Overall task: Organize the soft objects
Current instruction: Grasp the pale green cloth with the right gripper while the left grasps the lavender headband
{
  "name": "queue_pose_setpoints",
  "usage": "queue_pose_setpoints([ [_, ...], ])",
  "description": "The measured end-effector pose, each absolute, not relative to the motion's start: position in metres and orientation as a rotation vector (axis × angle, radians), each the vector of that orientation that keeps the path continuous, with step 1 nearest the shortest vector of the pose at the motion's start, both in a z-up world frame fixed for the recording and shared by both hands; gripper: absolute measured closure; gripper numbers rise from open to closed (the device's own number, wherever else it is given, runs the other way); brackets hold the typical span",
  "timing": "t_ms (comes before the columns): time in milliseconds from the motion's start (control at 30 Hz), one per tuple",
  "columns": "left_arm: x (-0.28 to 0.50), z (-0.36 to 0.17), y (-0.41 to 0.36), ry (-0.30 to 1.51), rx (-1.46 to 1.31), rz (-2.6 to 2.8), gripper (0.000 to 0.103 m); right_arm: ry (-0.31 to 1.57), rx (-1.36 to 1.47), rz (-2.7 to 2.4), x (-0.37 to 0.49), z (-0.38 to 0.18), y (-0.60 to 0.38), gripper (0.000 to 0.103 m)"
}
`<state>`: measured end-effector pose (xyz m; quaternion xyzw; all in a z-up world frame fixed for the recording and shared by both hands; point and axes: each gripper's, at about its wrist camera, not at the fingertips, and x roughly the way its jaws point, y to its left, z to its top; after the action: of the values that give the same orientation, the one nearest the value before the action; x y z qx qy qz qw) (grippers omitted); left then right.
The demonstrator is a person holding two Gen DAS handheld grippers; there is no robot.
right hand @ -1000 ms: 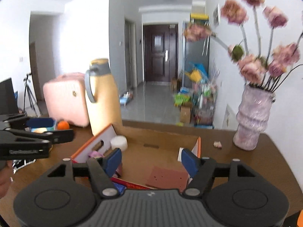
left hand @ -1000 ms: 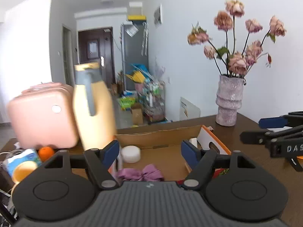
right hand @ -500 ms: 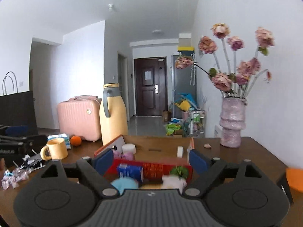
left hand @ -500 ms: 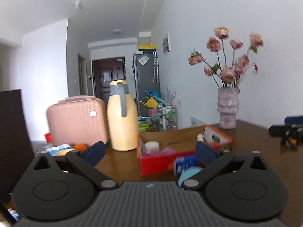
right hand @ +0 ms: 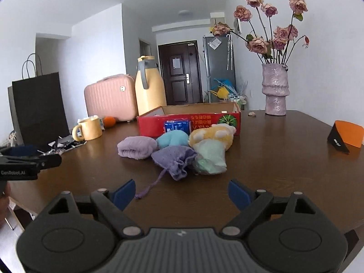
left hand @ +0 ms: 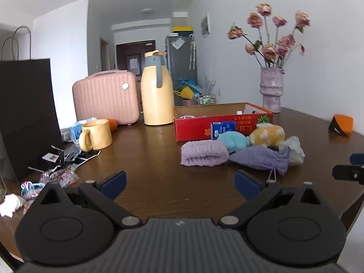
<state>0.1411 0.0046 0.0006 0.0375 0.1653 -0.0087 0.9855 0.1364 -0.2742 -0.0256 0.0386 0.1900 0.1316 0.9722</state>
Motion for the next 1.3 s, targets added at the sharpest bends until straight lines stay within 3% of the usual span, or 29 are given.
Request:
queue_pose_setpoints([
  [500, 0.228, -0.006, -0.013, 0.445, 0.073, -0.035, 0.000, 0.427, 0.111, 0.244, 0.199, -0.022, -0.281, 0.018],
  [700, 0.274, -0.007, -0.030, 0.466, 0.082, -0.089, 0.000, 0.471, 0.131, 0.196, 0.249, -0.025, -0.293, 0.024],
  [1000, 0.314, -0.013, -0.052, 0.489, 0.093, -0.146, 0.000, 0.523, 0.147, 0.208, 0.303, -0.039, -0.295, 0.039],
  [1167, 0.338, -0.009, -0.067, 0.477, 0.123, -0.174, 0.000, 0.558, 0.138, 0.217, 0.325, -0.047, -0.294, 0.062],
  [1300, 0.357, -0.008, -0.082, 0.496, 0.128, -0.205, 0.000, 0.546, 0.143, 0.202, 0.336, -0.045, -0.300, 0.069],
])
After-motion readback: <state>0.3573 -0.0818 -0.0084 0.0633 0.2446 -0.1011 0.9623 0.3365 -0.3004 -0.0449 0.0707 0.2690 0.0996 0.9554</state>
